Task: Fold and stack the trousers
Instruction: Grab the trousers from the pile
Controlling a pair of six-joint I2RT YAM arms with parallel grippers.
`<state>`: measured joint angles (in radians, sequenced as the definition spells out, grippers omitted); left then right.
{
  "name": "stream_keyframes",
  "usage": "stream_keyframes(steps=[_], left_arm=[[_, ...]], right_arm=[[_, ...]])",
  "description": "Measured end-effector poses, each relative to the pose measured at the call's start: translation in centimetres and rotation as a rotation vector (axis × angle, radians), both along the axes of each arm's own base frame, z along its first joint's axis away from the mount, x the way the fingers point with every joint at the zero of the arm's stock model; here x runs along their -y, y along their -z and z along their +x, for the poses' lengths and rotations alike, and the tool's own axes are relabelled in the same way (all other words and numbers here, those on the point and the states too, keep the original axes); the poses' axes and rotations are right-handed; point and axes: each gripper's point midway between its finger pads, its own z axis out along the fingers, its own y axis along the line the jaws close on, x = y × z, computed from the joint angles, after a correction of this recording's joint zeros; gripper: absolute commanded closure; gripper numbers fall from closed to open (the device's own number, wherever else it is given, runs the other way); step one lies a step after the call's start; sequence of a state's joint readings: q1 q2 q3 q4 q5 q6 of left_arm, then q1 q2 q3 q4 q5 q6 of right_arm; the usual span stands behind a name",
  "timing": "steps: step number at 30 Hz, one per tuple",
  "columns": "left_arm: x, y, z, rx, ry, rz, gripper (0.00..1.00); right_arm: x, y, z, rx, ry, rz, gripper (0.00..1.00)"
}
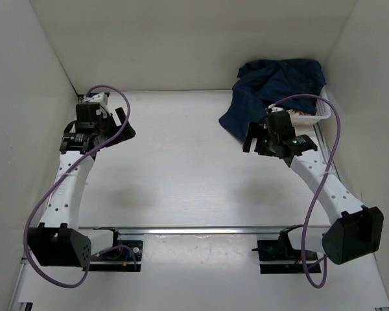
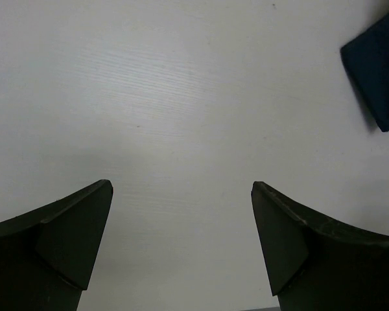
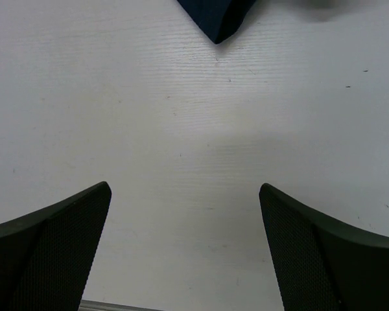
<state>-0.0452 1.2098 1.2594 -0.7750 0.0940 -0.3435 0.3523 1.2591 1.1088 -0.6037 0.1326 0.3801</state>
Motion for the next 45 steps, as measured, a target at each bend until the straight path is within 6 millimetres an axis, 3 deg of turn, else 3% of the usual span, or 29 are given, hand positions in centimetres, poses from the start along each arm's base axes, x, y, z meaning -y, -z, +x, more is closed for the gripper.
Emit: stream_keyframes(steps=[5, 8, 10, 13, 14, 15, 16, 18, 20, 21, 22, 24, 25, 29, 32, 40, 41, 43, 44, 45], left_arm=[[-2.6, 1.5, -0.4, -0.042, -0.083, -0.034, 0.0], [-2.9, 0.9, -0.7, -0.025, -0.09, -0.052, 0.0], [-2.9, 0.2, -0.9, -0.006, -0.081, -0.068, 0.0], [-2.4, -0.5, -1.3, 0.016, -0.055, -0.094, 0.0], [-2.1, -0.7, -1.3, 0.021, -0.045, -0.101, 0.0], [-1.9, -0.7, -1.5, 0.024, -0.035, -0.109, 0.0], [-1.8, -0.6, -1.7, 0.022, -0.028, -0.115, 0.0], [-1.6, -0.1, -2.0, 0.011, -0.02, -0.122, 0.0], [-1.5, 0.5, -2.2, -0.004, -0.02, -0.123, 0.0], [-1.5, 0.7, -2.2, -0.011, -0.021, -0.123, 0.0], [-1.6, 0.9, -2.2, -0.016, -0.023, -0.123, 0.0], [-1.6, 1.1, -2.1, -0.02, -0.024, -0.118, 0.0], [-1.7, 1.3, -2.0, -0.027, -0.025, -0.116, 0.0], [-1.9, 2.6, -1.2, -0.073, -0.03, -0.115, 0.0], [-2.0, 3.7, -0.6, -0.114, -0.036, -0.115, 0.0], [-2.7, 4.3, -0.1, -0.128, -0.058, -0.086, 0.0], [-2.7, 4.3, -0.1, -0.13, -0.061, -0.084, 0.0], [-2.9, 4.7, 0.0, -0.14, -0.066, -0.079, 0.0], [-2.9, 5.0, 0.1, -0.15, -0.068, -0.078, 0.0], [-3.0, 5.2, 0.1, -0.157, -0.069, -0.078, 0.0]], right_arm=[[1.5, -2.3, -0.8, 0.09, 0.056, -0.005, 0.0], [2.7, -3.4, -0.7, 0.137, 0.108, -0.026, 0.0], [3.9, -3.6, -0.4, 0.148, 0.157, -0.056, 0.05], [6.3, -4.0, 0.9, 0.135, 0.237, -0.098, 0.4], [7.0, -4.3, 1.8, 0.13, 0.262, -0.106, 0.55], [8.0, -4.8, 3.0, 0.124, 0.292, -0.11, 0.79], [8.8, -5.3, 4.6, 0.126, 0.311, -0.104, 0.89], [10.4, -6.3, 8.0, 0.133, 0.356, -0.071, 1.0], [11.6, -6.7, 11.3, 0.142, 0.382, -0.035, 0.98], [12.2, -6.7, 12.7, 0.138, 0.395, -0.022, 0.82], [12.7, -6.5, 14.2, 0.137, 0.403, -0.008, 0.28], [13.1, -6.6, 17.0, 0.132, 0.404, 0.018, 0.04], [13.3, -6.7, 18.6, 0.14, 0.398, 0.025, 0.0], [13.9, -7.7, 26.1, 0.205, 0.38, 0.054, 0.0], [14.1, -5.8, 29.6, 0.209, 0.368, 0.069, 0.0], [12.0, 3.9, 32.7, 0.078, 0.294, 0.175, 0.02], [11.8, 4.9, 33.0, 0.07, 0.285, 0.189, 0.04], [11.4, 6.5, 33.7, 0.062, 0.273, 0.21, 0.18], [11.3, 7.1, 33.8, 0.057, 0.274, 0.217, 0.34], [11.2, 7.5, 34.0, 0.056, 0.273, 0.223, 0.41]])
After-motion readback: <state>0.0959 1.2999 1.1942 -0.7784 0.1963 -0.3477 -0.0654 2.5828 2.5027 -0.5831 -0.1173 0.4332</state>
